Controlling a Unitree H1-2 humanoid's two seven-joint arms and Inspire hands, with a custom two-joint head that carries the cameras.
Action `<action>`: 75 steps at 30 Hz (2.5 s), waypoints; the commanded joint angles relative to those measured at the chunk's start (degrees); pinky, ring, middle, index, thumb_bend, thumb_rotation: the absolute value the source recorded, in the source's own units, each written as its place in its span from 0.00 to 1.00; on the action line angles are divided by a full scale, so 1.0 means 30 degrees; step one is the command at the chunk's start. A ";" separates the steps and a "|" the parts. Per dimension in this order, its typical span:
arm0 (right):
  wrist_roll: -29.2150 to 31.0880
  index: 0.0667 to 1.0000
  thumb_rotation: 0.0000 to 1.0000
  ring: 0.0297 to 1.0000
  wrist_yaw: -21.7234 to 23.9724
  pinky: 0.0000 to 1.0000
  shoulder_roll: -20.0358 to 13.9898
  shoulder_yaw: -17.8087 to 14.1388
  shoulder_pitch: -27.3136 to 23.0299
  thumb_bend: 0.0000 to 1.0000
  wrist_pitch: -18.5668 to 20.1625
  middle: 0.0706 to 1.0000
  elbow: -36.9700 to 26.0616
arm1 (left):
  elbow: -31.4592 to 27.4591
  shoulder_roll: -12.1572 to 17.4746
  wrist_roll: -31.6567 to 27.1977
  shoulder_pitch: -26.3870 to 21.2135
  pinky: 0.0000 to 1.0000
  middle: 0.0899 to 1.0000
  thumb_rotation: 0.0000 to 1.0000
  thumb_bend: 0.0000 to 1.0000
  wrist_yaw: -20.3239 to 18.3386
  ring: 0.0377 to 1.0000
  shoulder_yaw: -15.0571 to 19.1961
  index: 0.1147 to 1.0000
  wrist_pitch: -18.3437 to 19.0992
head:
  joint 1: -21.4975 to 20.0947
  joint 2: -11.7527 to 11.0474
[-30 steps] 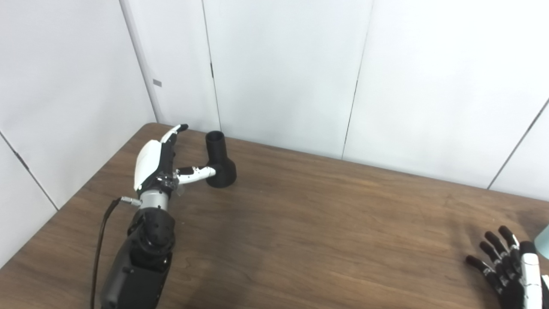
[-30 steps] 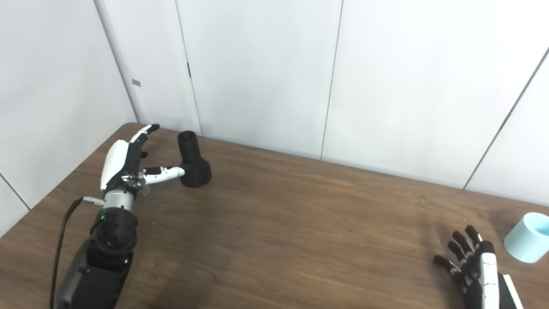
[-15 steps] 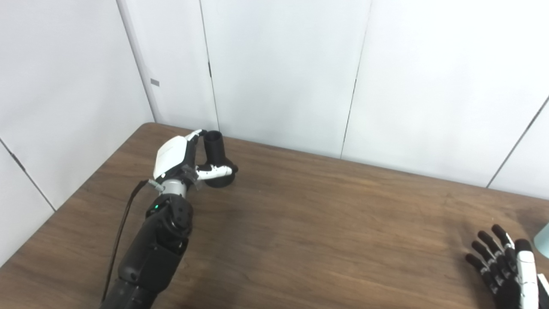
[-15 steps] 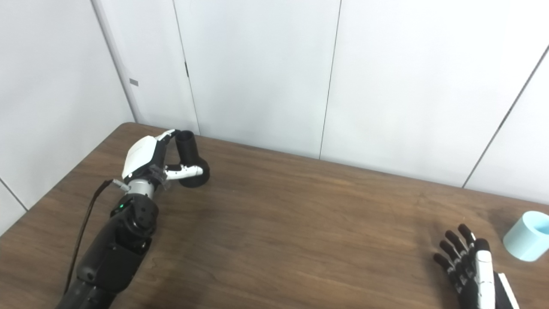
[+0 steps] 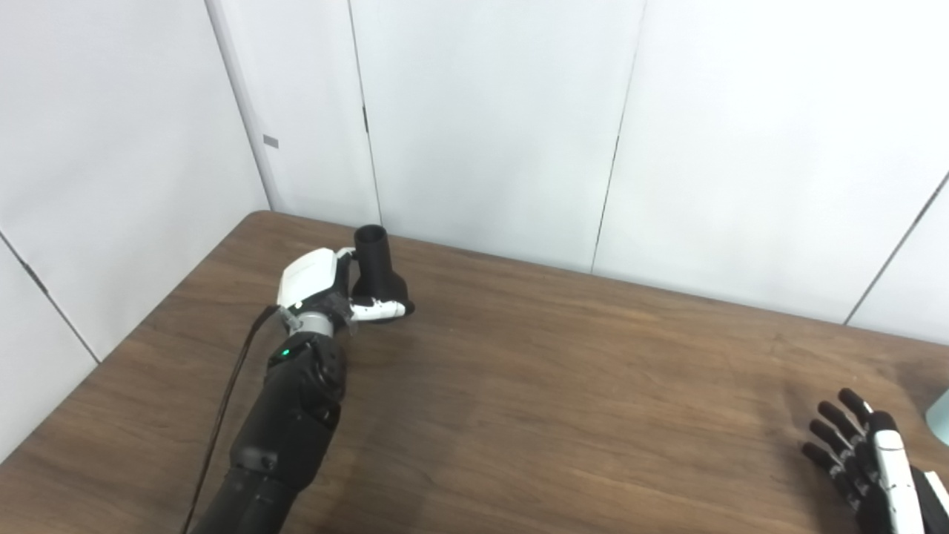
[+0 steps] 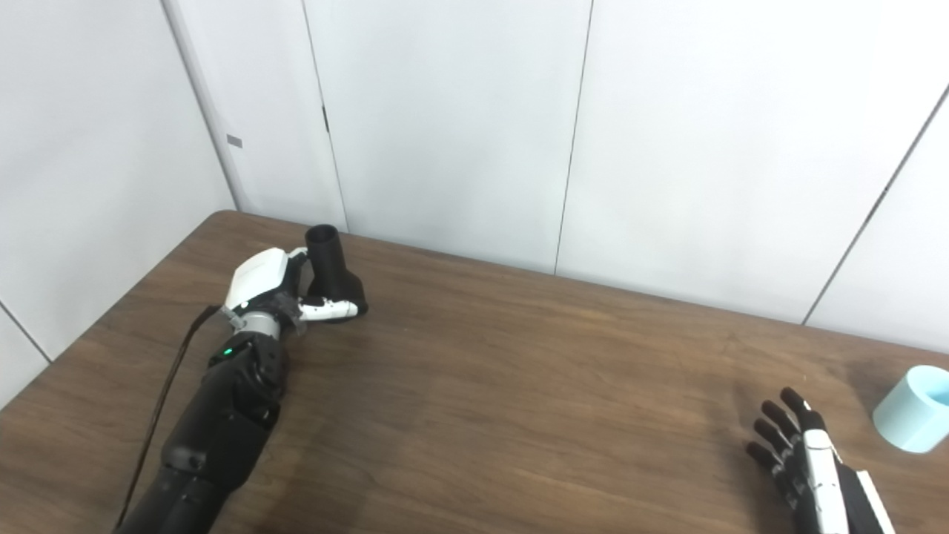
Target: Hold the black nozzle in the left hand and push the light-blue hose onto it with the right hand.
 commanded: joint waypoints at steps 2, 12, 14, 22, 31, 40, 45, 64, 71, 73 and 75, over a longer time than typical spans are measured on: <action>-0.0117 0.93 0.92 0.89 0.0185 0.82 -0.0410 -0.0030 -0.0183 0.27 -0.0528 0.90 -0.0643 | 0.0076 0.0194 0.0326 -0.0997 0.78 0.85 0.47 1.00 0.0480 0.86 0.0134 0.86 -0.0015 | 0.0066 0.0082; -0.0101 0.94 0.93 0.89 0.0193 0.82 -0.0506 0.0016 -0.0122 0.25 -0.0409 0.90 -0.0809 | 0.0327 0.0112 -0.0500 -0.1052 0.63 0.76 0.41 1.00 0.0425 0.76 0.0305 0.74 -0.0024 | 0.0122 0.0199; -0.0099 0.95 0.95 0.90 0.0237 0.83 -0.0549 0.0028 -0.0102 0.25 -0.0452 0.90 -0.0790 | 0.0420 0.0125 -0.0791 -0.1101 0.61 0.74 0.35 0.98 0.0517 0.74 0.0329 0.72 -0.0026 | 0.0122 0.0199; -0.0097 0.93 0.93 0.89 0.0107 0.82 -0.0477 0.0000 -0.0109 0.23 -0.0195 0.88 -0.0958 | 0.0934 0.0498 -0.1417 -0.1176 0.66 0.71 0.33 0.89 0.0025 0.74 -0.0159 0.68 -0.0036 | 0.0201 0.0314; -0.0104 0.91 0.88 0.86 0.0183 0.80 -0.0512 -0.0009 -0.0037 0.25 -0.0356 0.85 -0.0947 | 0.1273 0.0621 -0.2300 -0.1181 0.64 0.72 0.32 0.91 0.0476 0.74 -0.0582 0.71 -0.0048 | 0.0164 0.0505; 0.0252 0.90 0.82 0.82 0.0256 0.78 -0.0515 -0.0107 -0.0014 0.27 -0.0237 0.81 -0.1045 | 0.1482 0.0821 -0.2693 -0.1114 0.69 0.77 0.34 0.96 0.1014 0.79 -0.1479 0.74 -0.0113 | 0.0228 0.0639; 0.0177 0.89 0.83 0.80 0.0247 0.75 -0.0543 -0.0019 -0.0016 0.26 -0.0279 0.80 -0.1064 | 0.1978 0.0857 -0.2328 -0.1250 0.77 0.84 0.34 0.99 0.1020 0.86 -0.1722 0.79 -0.0026 | 0.0191 0.0679; 0.0047 0.88 0.80 0.79 0.0348 0.73 -0.0588 0.0113 0.0025 0.28 -0.0379 0.78 -0.1151 | 0.2864 0.0981 -0.3131 -0.1437 0.77 0.86 0.40 1.00 0.1460 0.87 -0.2291 0.84 -0.0200 | 0.0012 0.0858; -0.0095 0.86 0.79 0.78 0.0376 0.70 -0.0749 0.0186 0.0040 0.29 -0.0337 0.77 -0.1180 | 0.3129 0.1098 -0.3486 -0.1488 0.72 0.83 0.39 1.00 0.1504 0.84 -0.2449 0.80 -0.0218 | -0.0032 0.0934; -0.0135 0.86 0.79 0.78 0.0368 0.69 -0.0769 0.0191 0.0042 0.29 -0.0335 0.76 -0.1172 | 0.3174 0.1089 -0.3553 -0.1522 0.71 0.81 0.37 1.00 0.1577 0.82 -0.2508 0.78 -0.0270 | -0.0045 0.0937; -0.0170 0.86 0.79 0.78 0.0335 0.69 -0.0760 0.0182 0.0037 0.29 -0.0314 0.77 -0.1157 | 0.3312 0.1088 -0.3747 -0.1571 0.69 0.78 0.34 0.97 0.1670 0.80 -0.2533 0.75 -0.0445 | -0.0044 0.0948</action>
